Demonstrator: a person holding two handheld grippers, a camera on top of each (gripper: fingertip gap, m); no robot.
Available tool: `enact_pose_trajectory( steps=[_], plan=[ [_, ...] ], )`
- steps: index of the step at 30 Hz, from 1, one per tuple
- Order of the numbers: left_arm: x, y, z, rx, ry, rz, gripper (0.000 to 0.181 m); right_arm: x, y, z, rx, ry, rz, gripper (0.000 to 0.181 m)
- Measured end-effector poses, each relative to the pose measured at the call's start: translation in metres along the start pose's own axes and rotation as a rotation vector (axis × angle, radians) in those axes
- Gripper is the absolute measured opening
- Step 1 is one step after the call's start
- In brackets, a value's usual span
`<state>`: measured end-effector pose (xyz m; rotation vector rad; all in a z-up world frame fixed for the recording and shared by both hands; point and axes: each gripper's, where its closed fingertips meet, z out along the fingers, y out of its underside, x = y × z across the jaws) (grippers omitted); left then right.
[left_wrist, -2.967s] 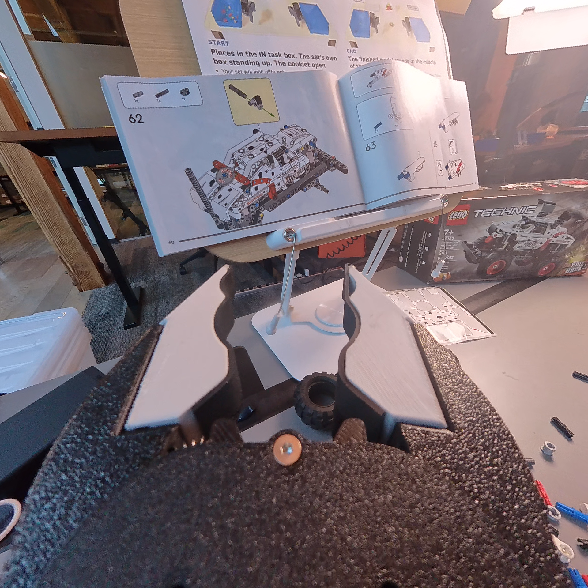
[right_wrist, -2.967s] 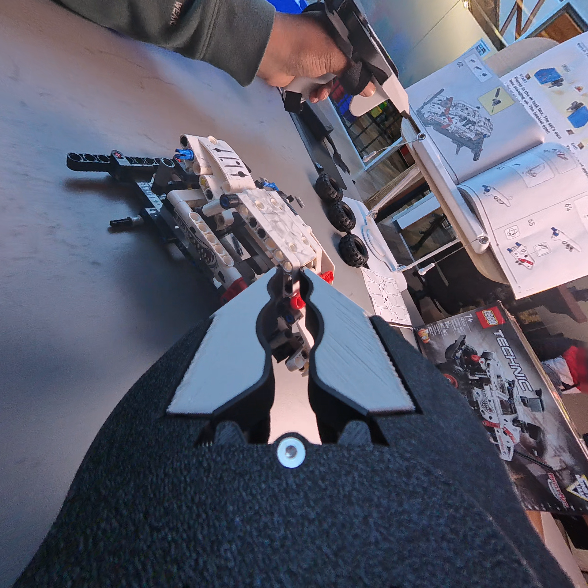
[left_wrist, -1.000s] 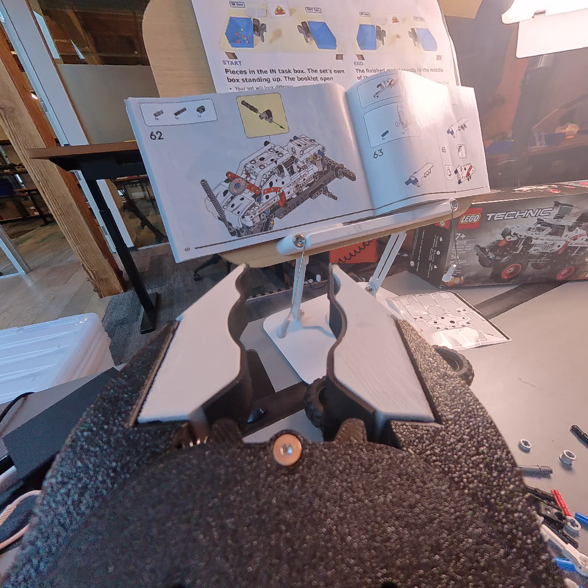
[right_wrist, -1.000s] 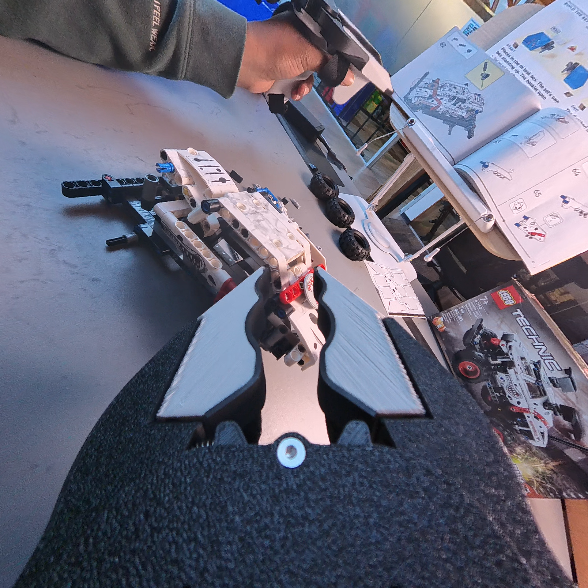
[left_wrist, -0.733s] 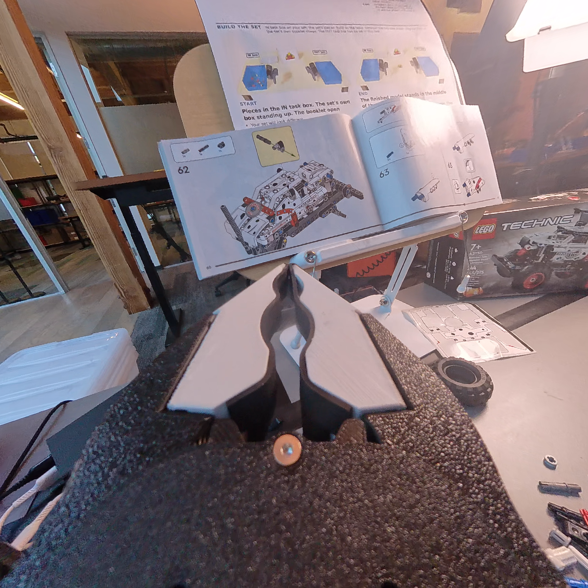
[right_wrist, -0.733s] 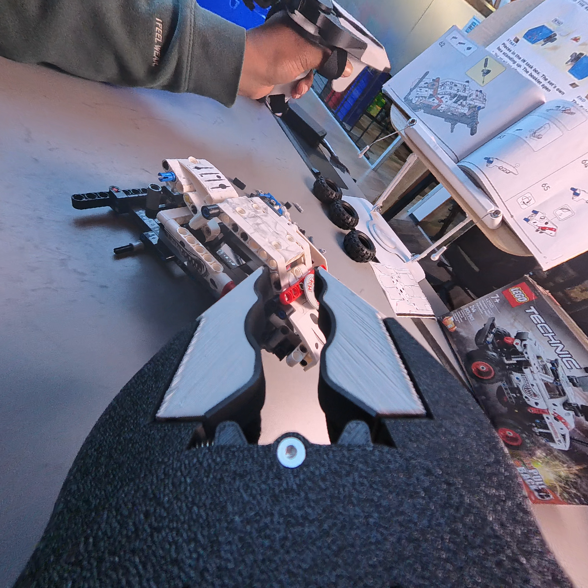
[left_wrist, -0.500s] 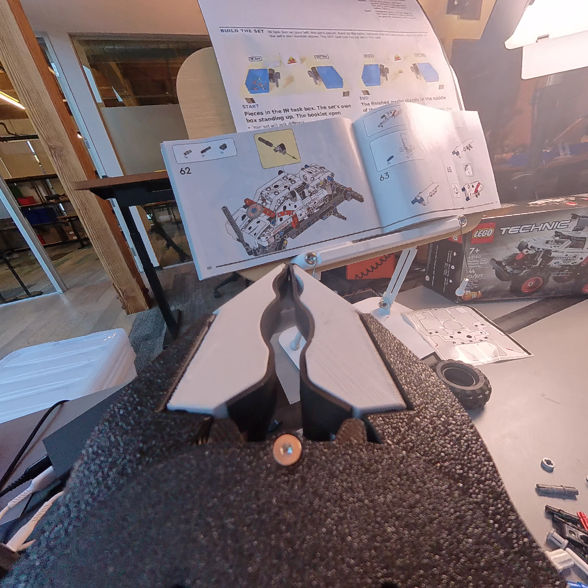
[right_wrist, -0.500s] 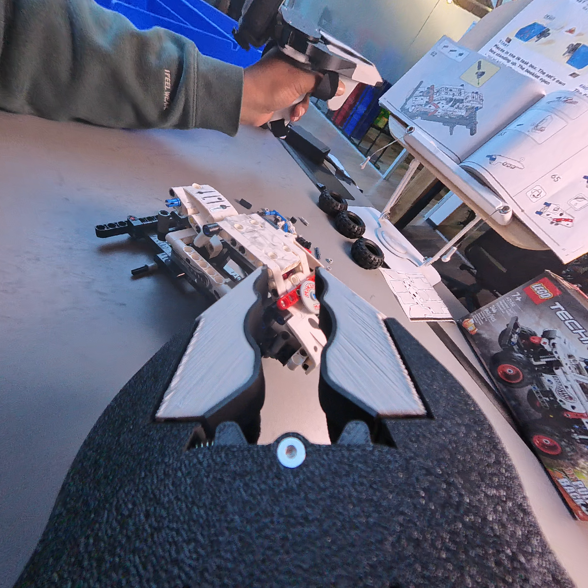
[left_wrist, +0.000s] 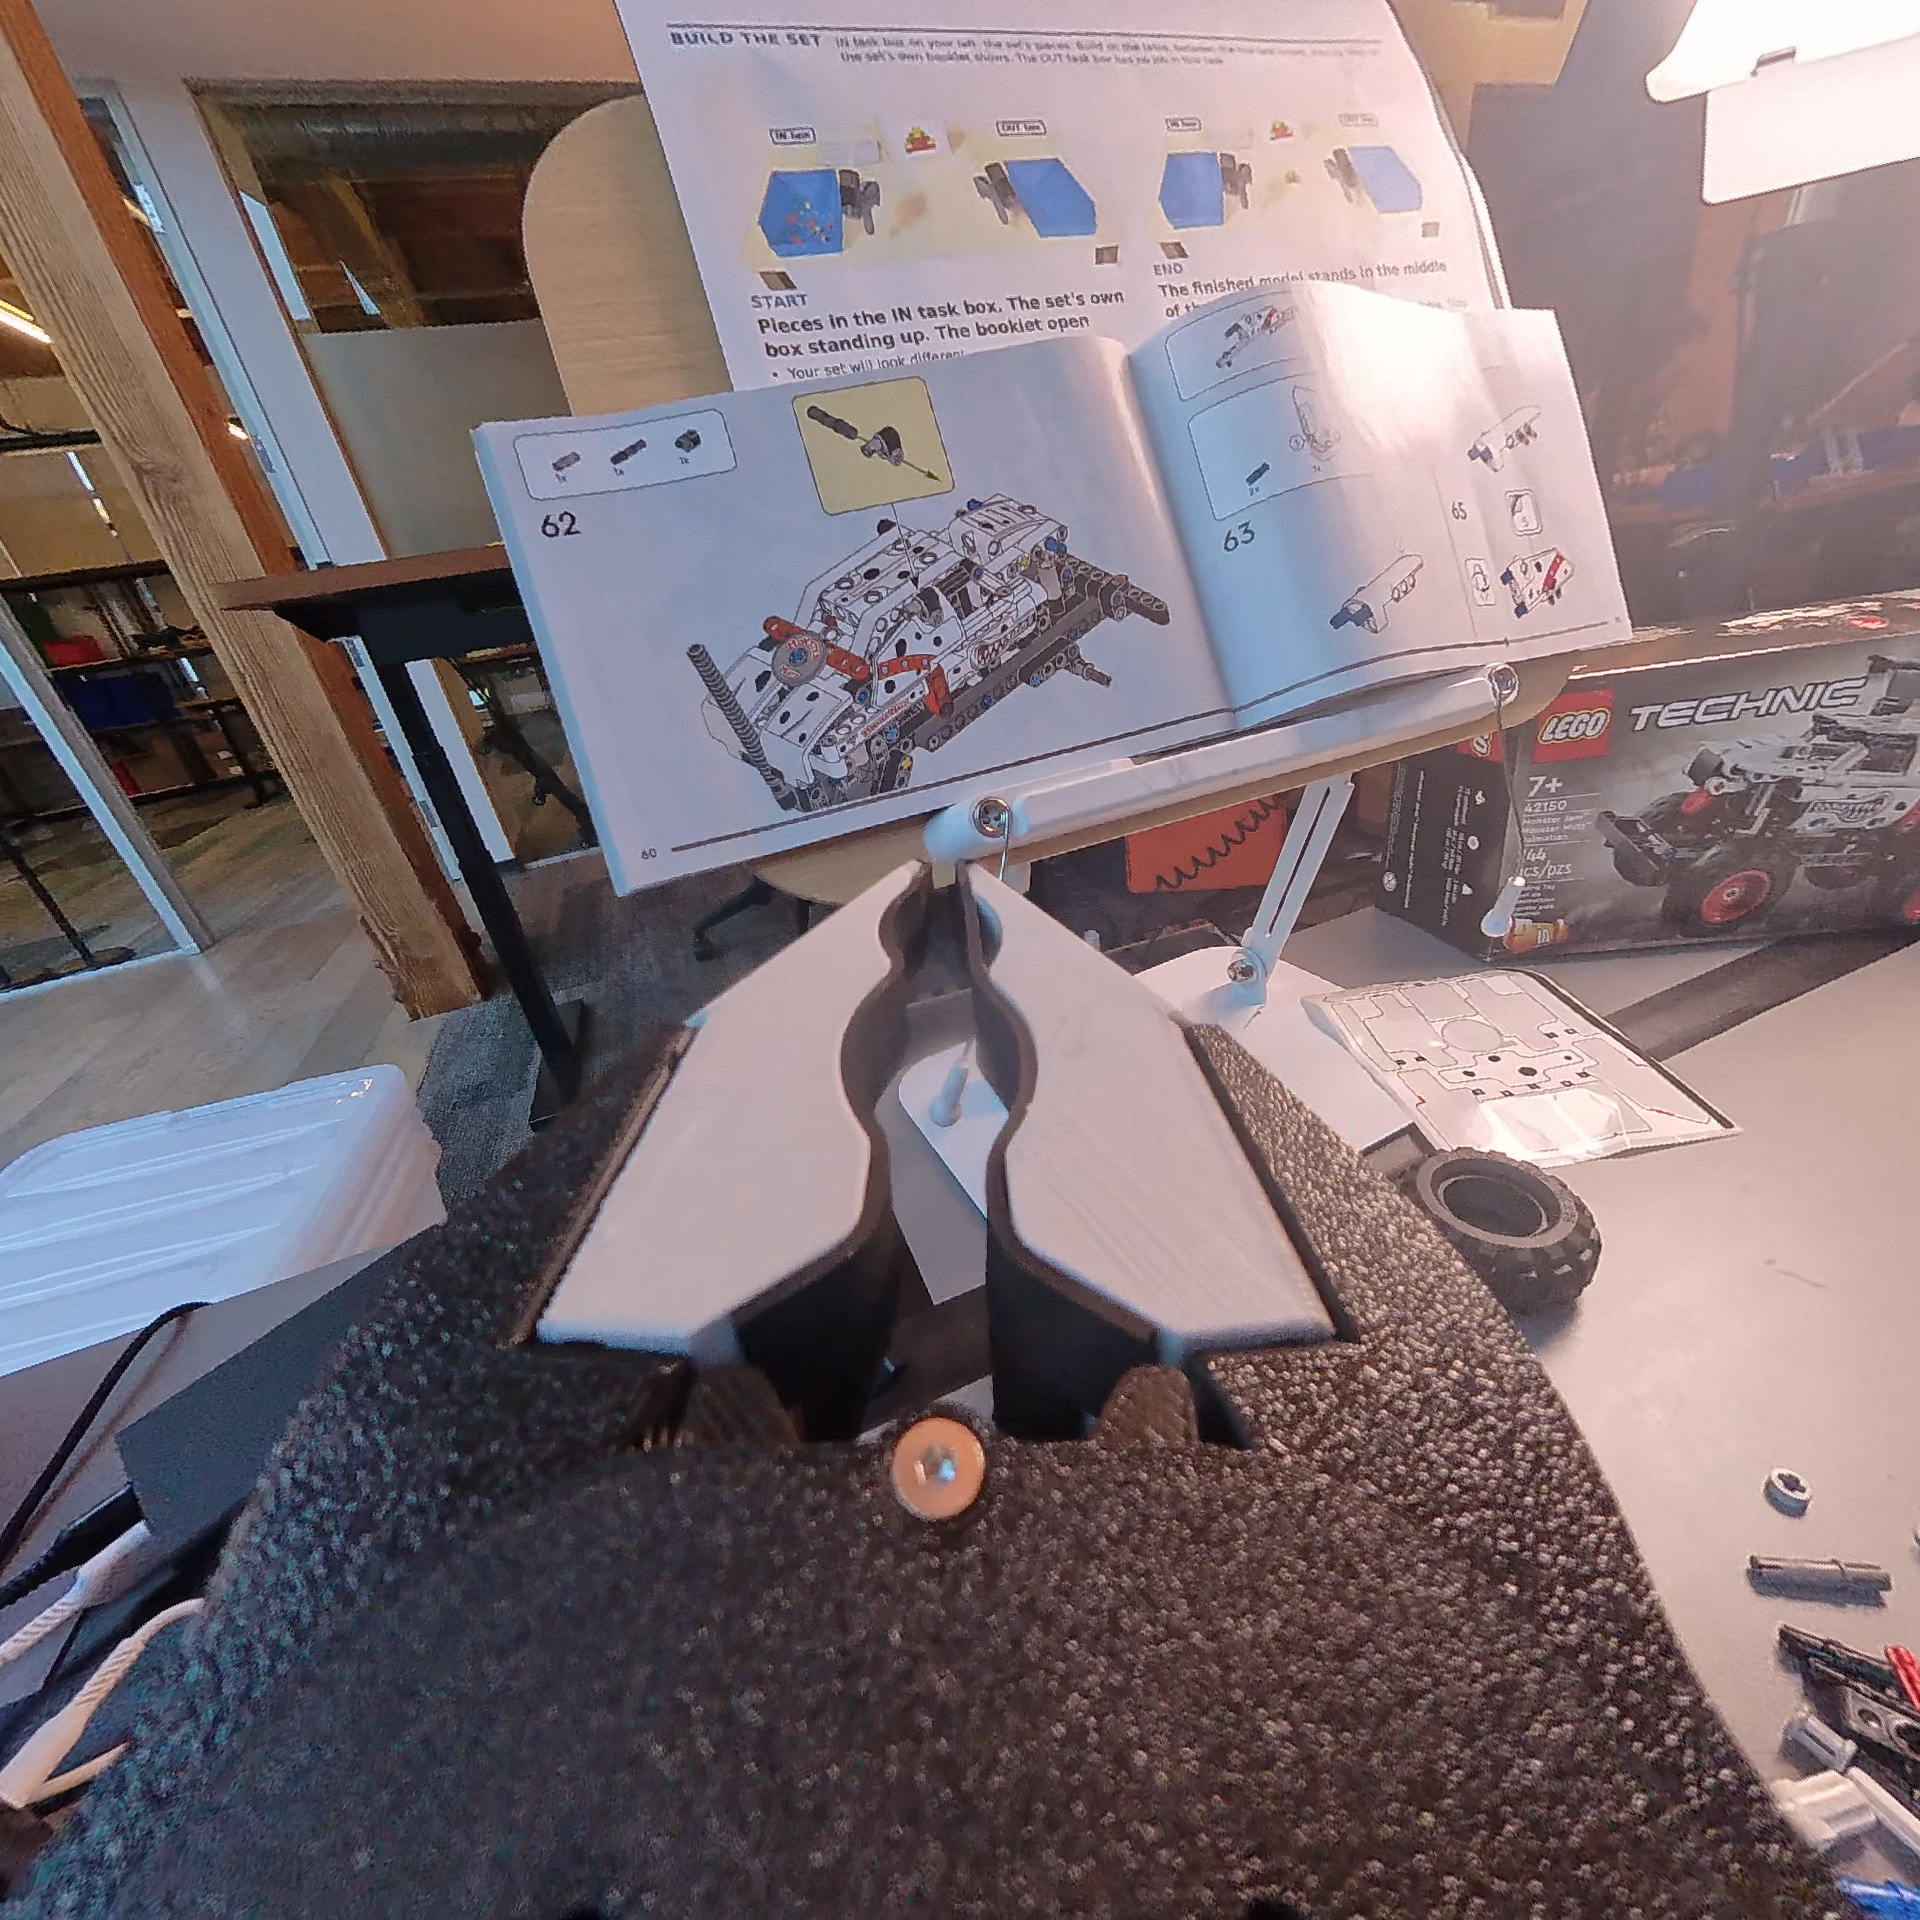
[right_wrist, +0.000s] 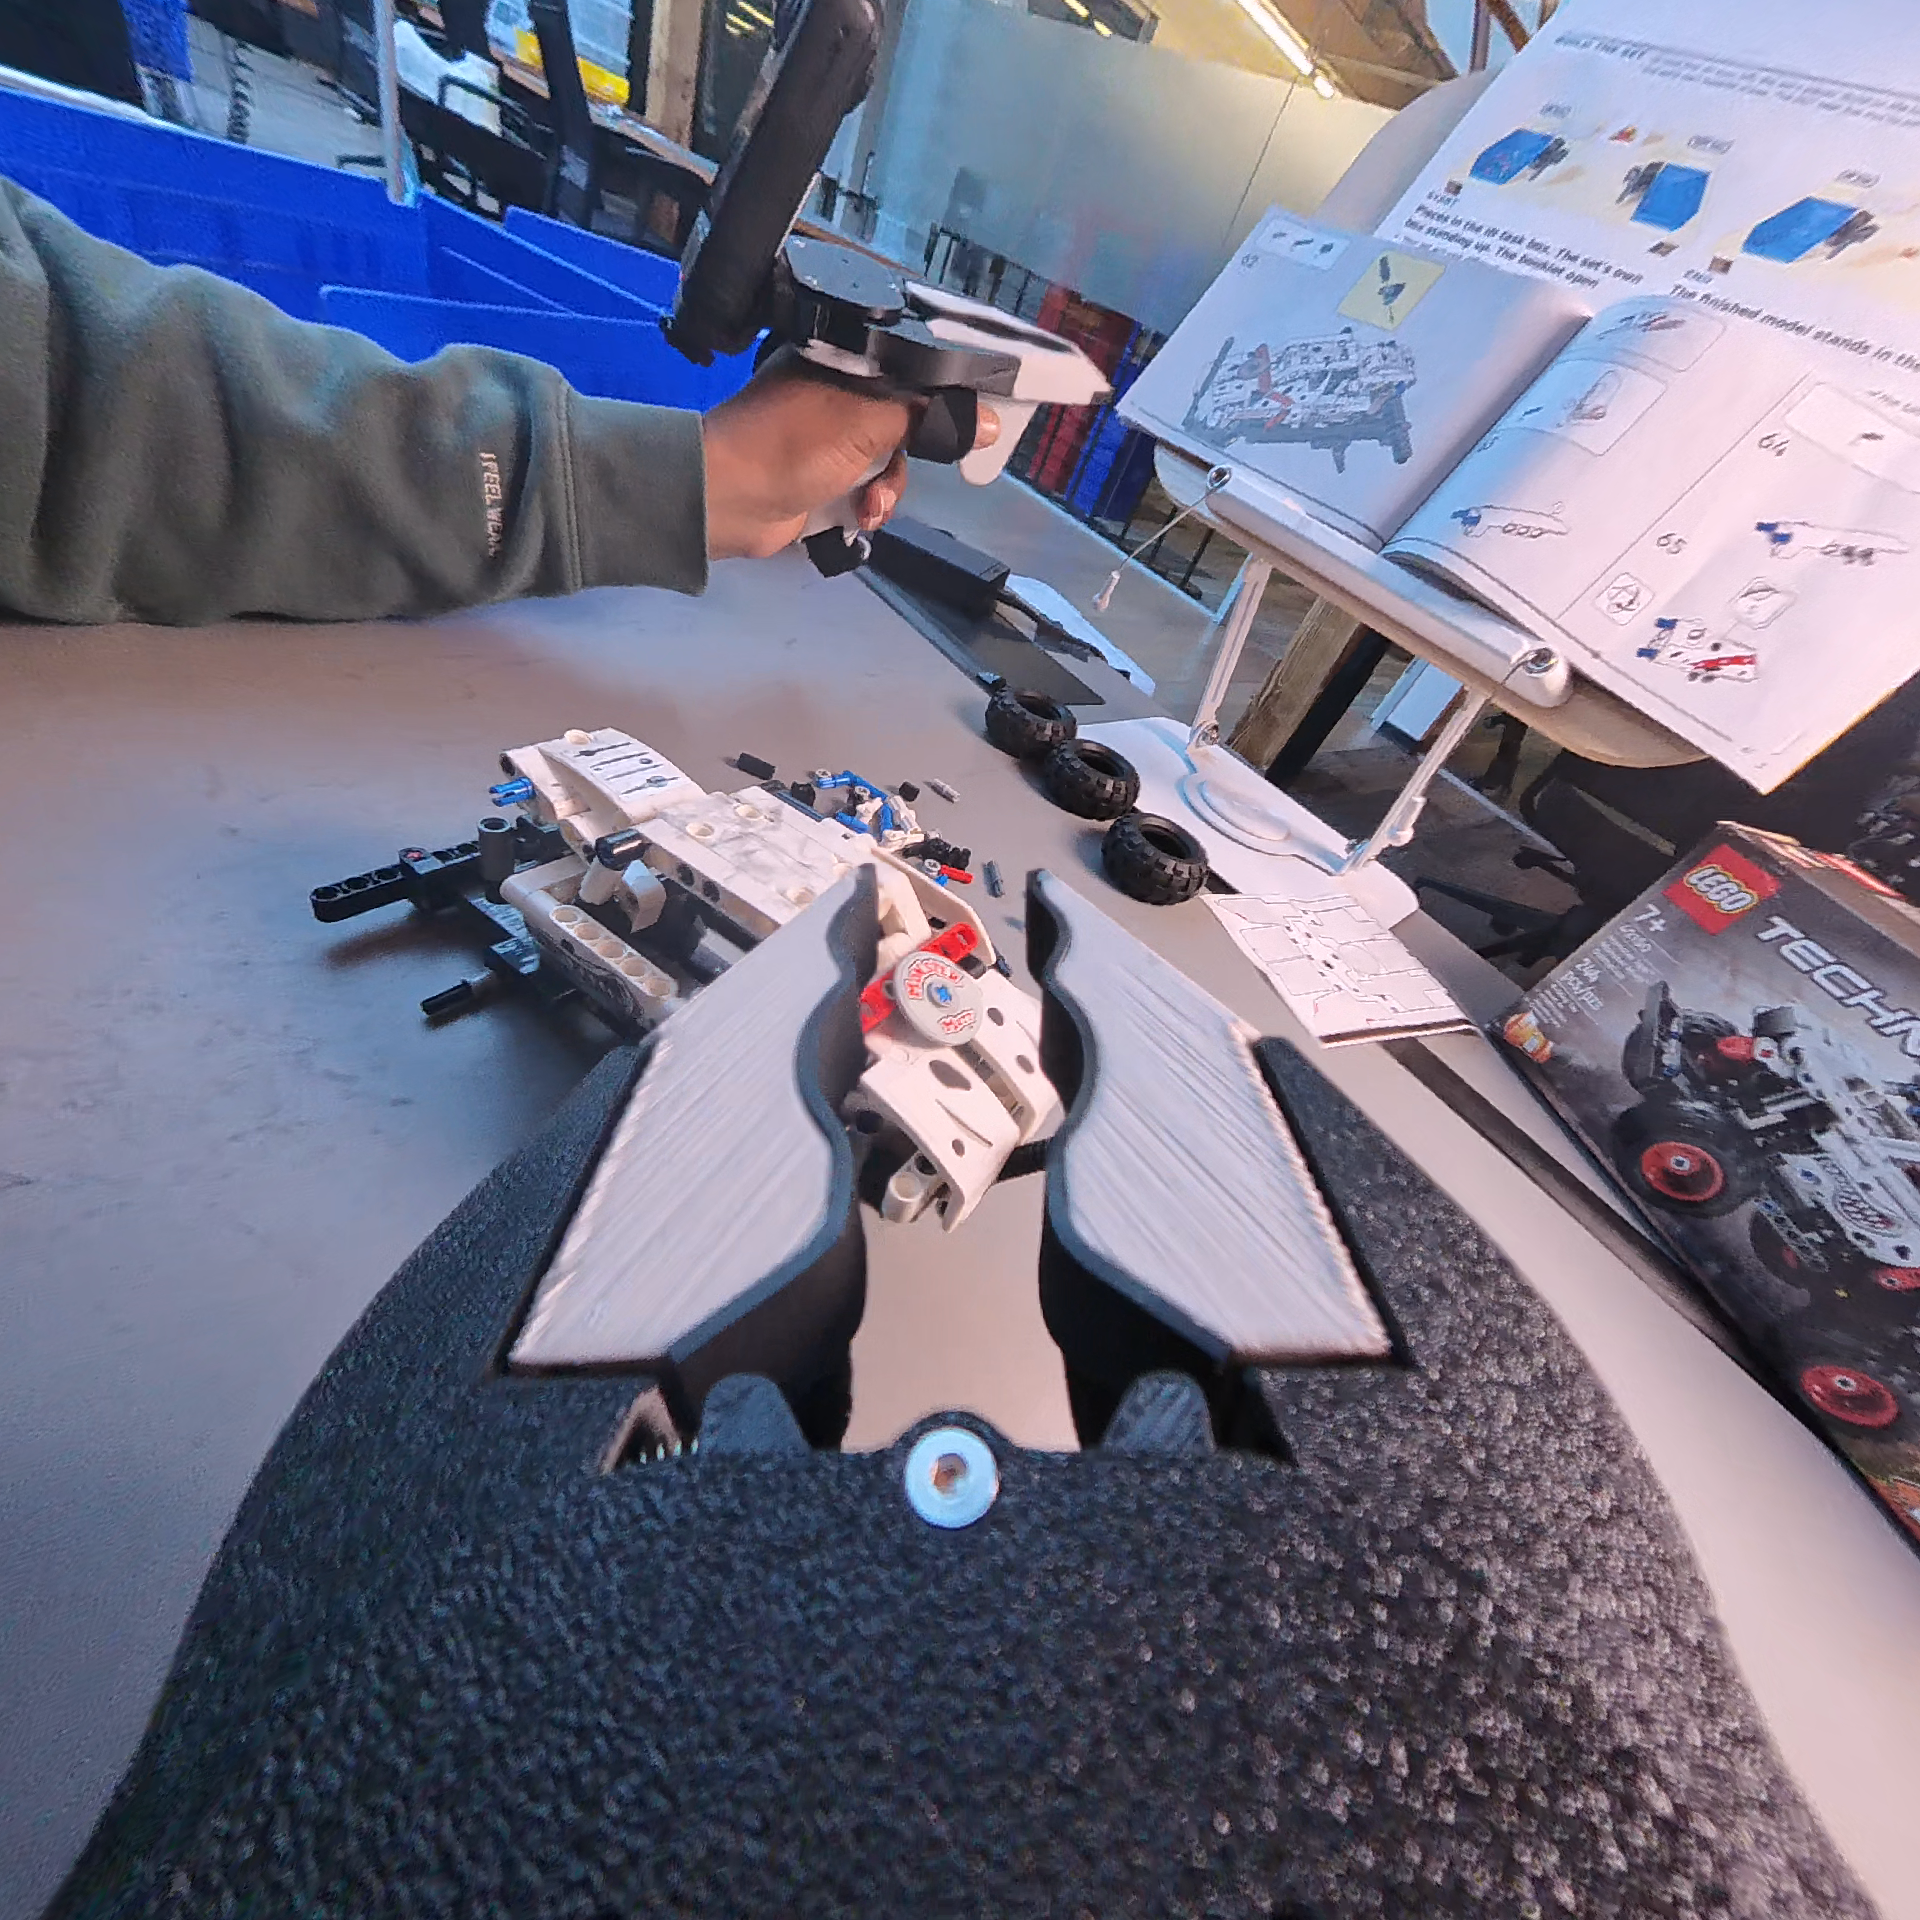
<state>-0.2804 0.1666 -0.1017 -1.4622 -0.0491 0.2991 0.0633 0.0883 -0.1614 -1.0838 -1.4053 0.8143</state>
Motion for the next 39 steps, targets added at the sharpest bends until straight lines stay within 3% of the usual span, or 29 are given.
enact_pose_trajectory(
  steps=[5,15,20,23,28,39],
  plan=[
    [0.002,0.005,0.001,-0.013,0.003,0.01,0.005,-0.014,0.016,0.002,-0.091,-0.086,-0.012,0.047],
    [0.005,0.015,0.004,-0.036,0.007,0.022,0.008,-0.015,0.047,0.0,-0.266,-0.07,-0.174,0.037],
    [0.01,0.018,0.011,-0.068,0.025,0.021,0.015,-0.016,0.049,-0.001,-0.283,-0.072,-0.19,0.03],
    [0.01,0.017,0.022,-0.093,0.032,-0.006,0.027,-0.016,0.049,-0.001,-0.28,-0.073,-0.182,0.03],
    [0.007,0.002,0.052,-0.069,0.016,-0.013,0.031,-0.016,0.049,-0.001,-0.274,-0.07,-0.173,0.03],
    [-0.009,-0.025,0.105,-0.056,-0.059,0.046,0.014,-0.015,0.049,0.0,-0.26,-0.063,-0.158,0.03]
  ],
)
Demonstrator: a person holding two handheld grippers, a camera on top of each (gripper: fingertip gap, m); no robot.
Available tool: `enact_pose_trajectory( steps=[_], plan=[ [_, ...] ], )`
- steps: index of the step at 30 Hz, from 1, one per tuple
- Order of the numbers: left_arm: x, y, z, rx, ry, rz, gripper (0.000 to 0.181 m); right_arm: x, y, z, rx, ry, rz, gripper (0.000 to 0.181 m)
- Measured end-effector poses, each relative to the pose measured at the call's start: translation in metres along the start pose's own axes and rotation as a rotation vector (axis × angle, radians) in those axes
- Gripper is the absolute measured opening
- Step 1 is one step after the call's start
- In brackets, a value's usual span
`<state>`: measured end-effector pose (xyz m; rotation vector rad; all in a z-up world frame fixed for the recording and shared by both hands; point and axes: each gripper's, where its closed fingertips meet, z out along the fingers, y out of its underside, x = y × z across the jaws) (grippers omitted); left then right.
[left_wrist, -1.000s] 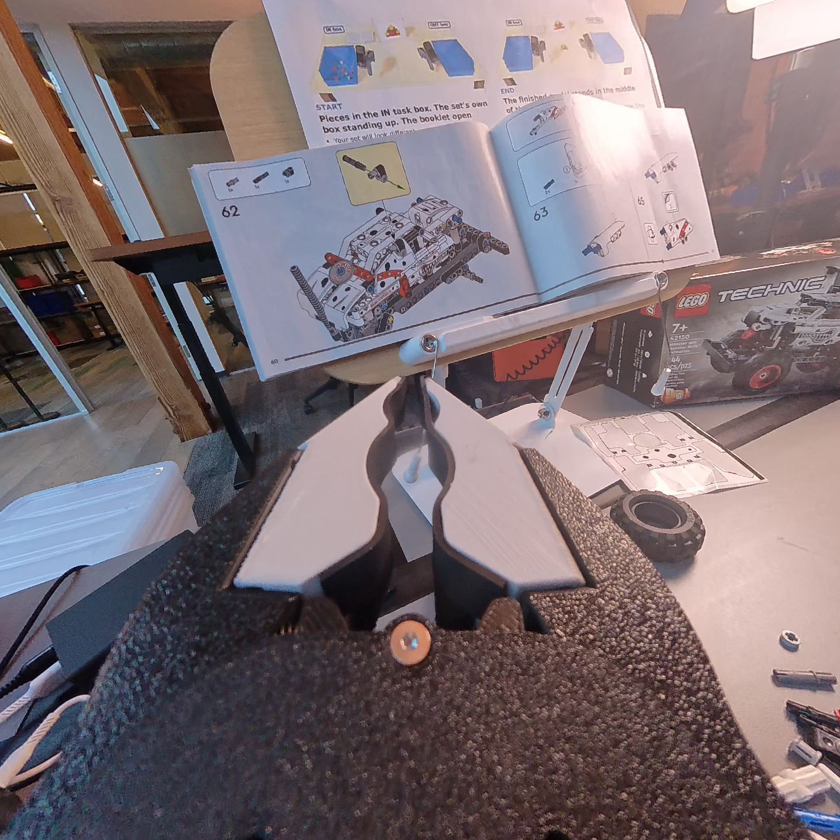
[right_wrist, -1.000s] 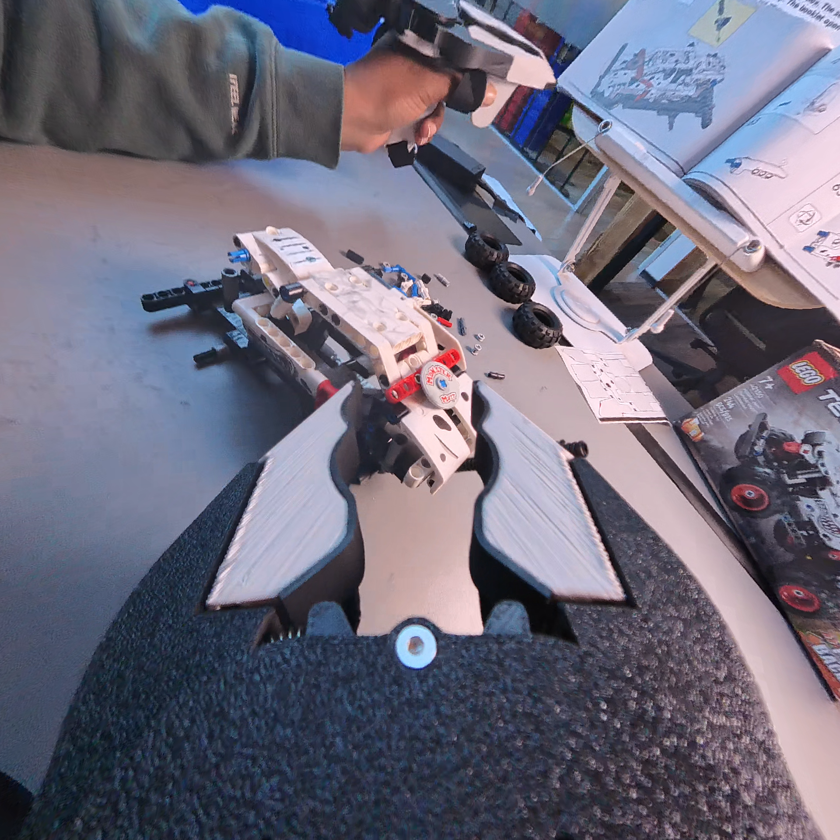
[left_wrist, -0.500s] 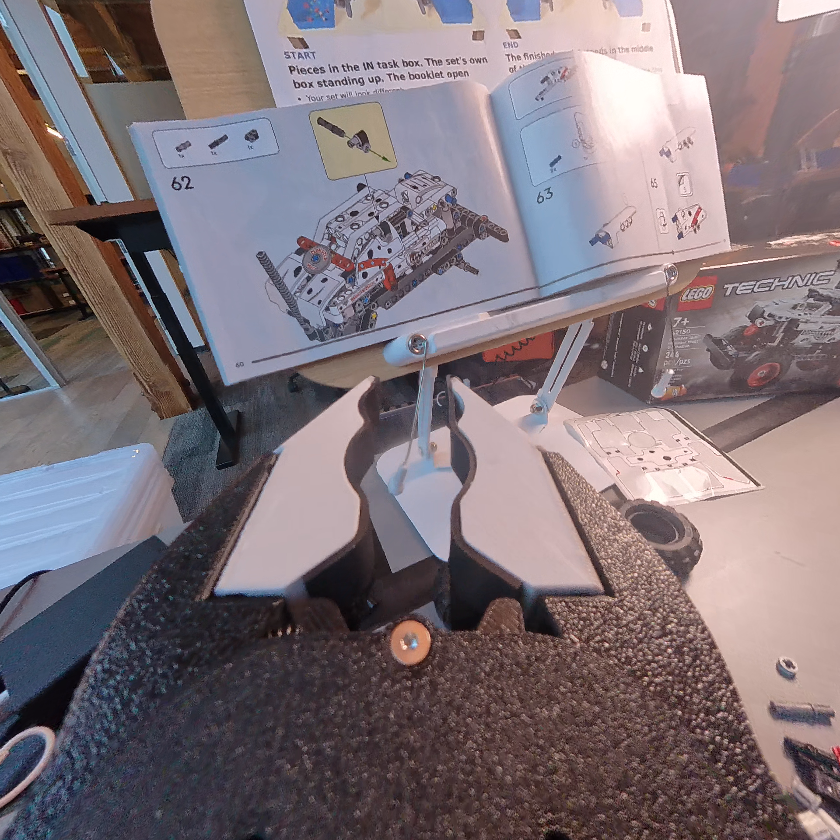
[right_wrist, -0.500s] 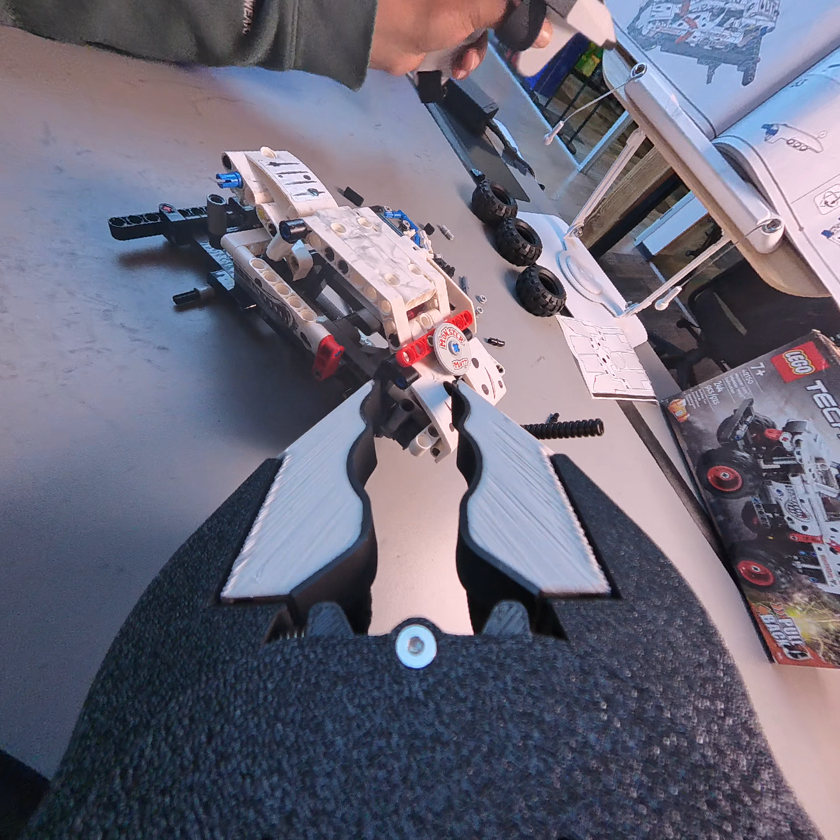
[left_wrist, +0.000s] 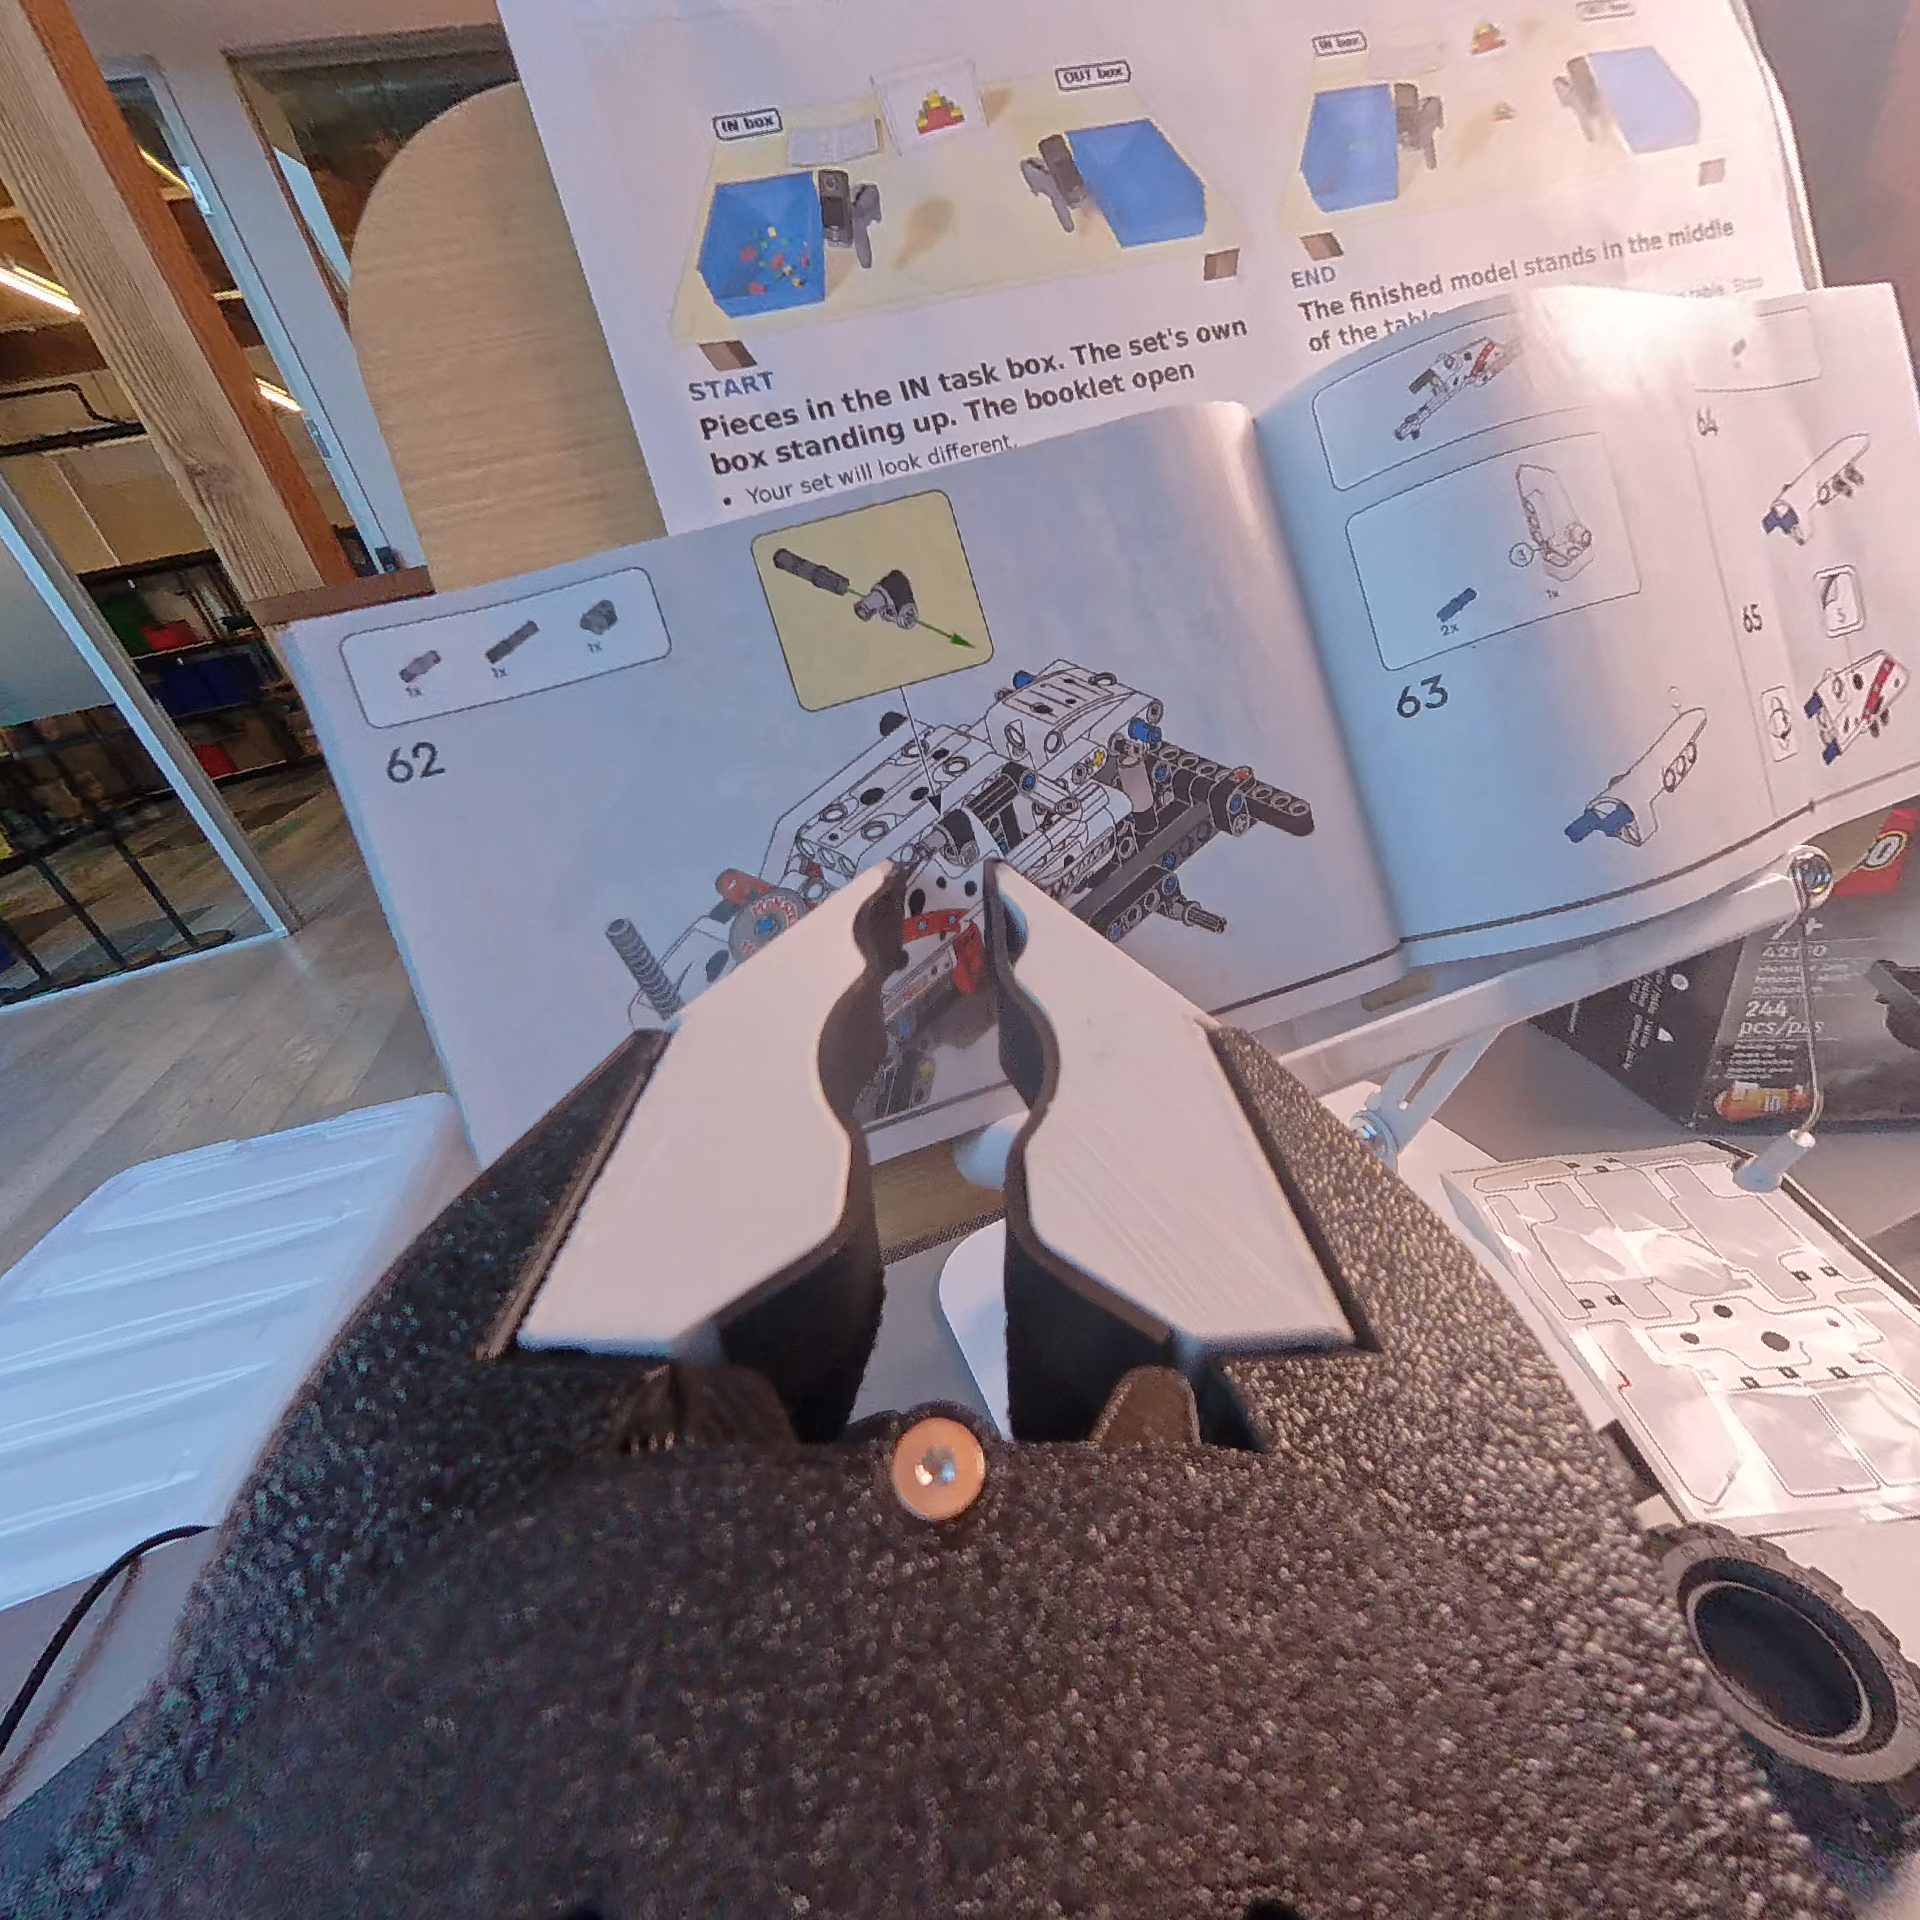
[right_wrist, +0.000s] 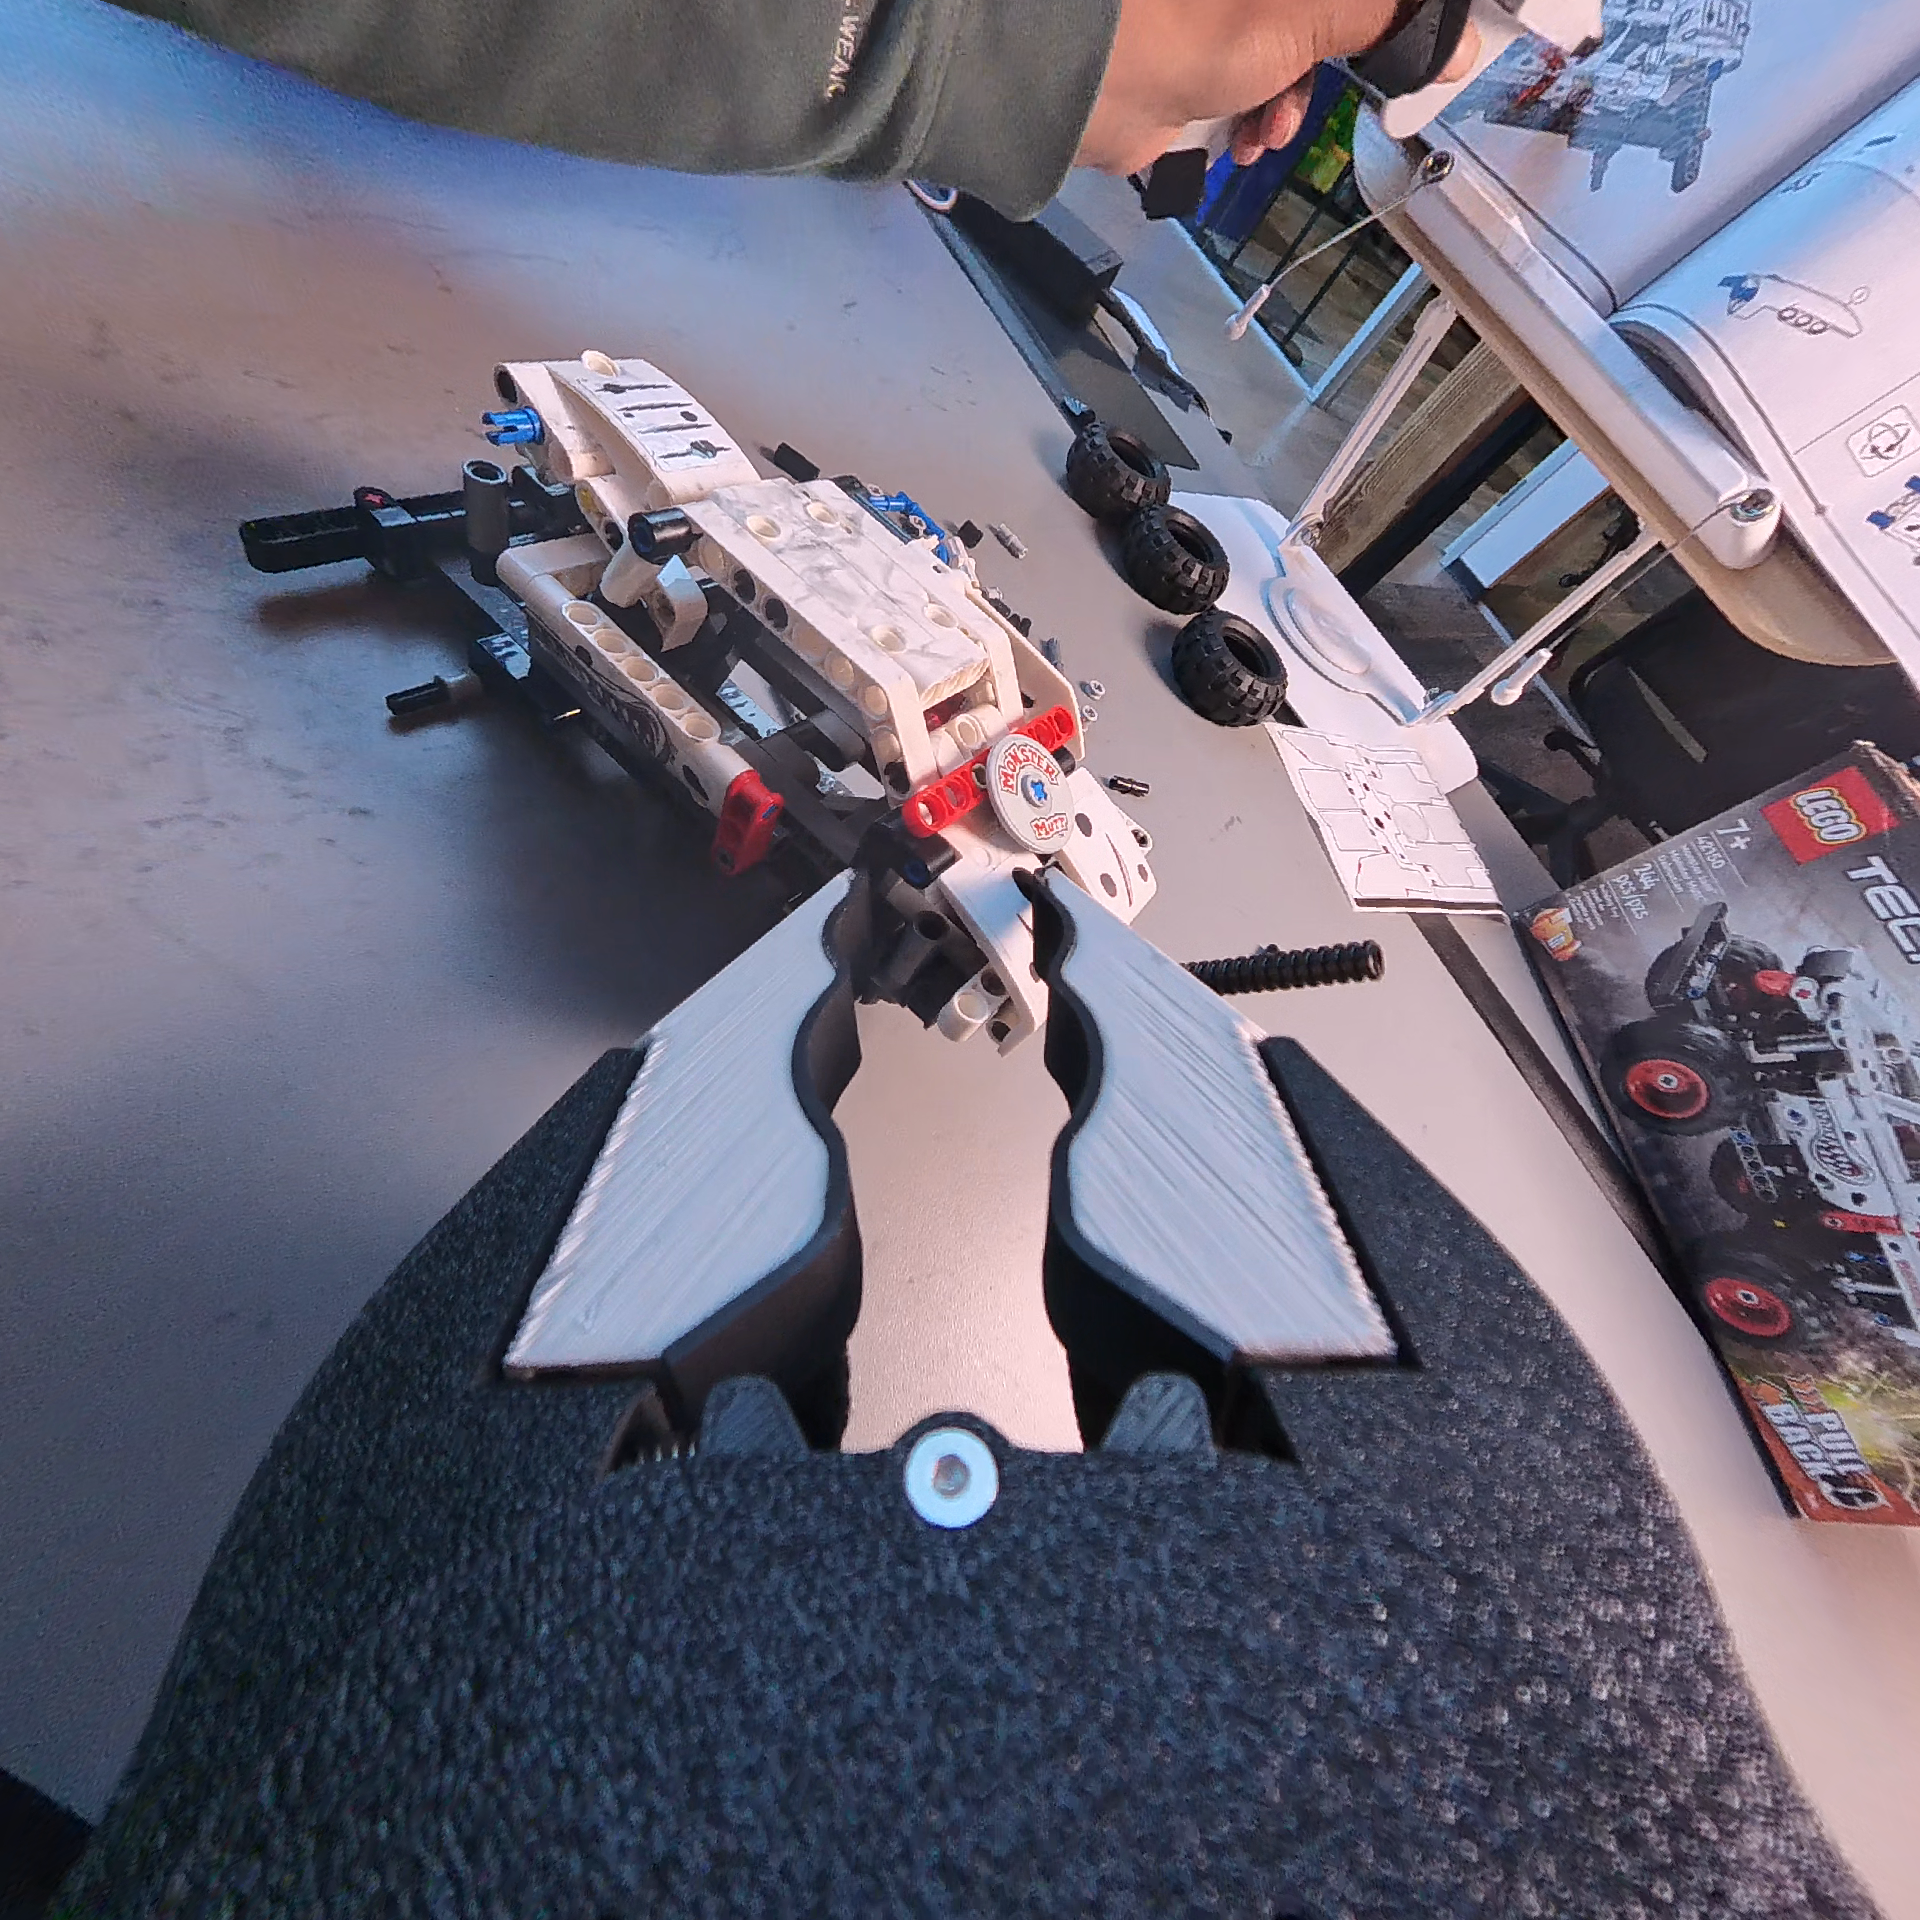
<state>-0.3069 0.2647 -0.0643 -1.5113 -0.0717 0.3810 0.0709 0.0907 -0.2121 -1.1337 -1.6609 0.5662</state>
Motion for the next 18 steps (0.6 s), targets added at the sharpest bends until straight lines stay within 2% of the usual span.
enact_pose_trajectory(
  steps=[9,18],
  plan=[
    [0.0001,0.0017,0.0074,-0.001,0.0,0.02,0.002,0.0003,0.0,0.0004,0.007,0.002,0.009,0.03],
    [-0.0018,0.0026,0.008,-0.007,-0.002,0.051,0.0,0.0004,0.0001,0.0007,0.011,0.007,0.014,0.03]
  ],
)
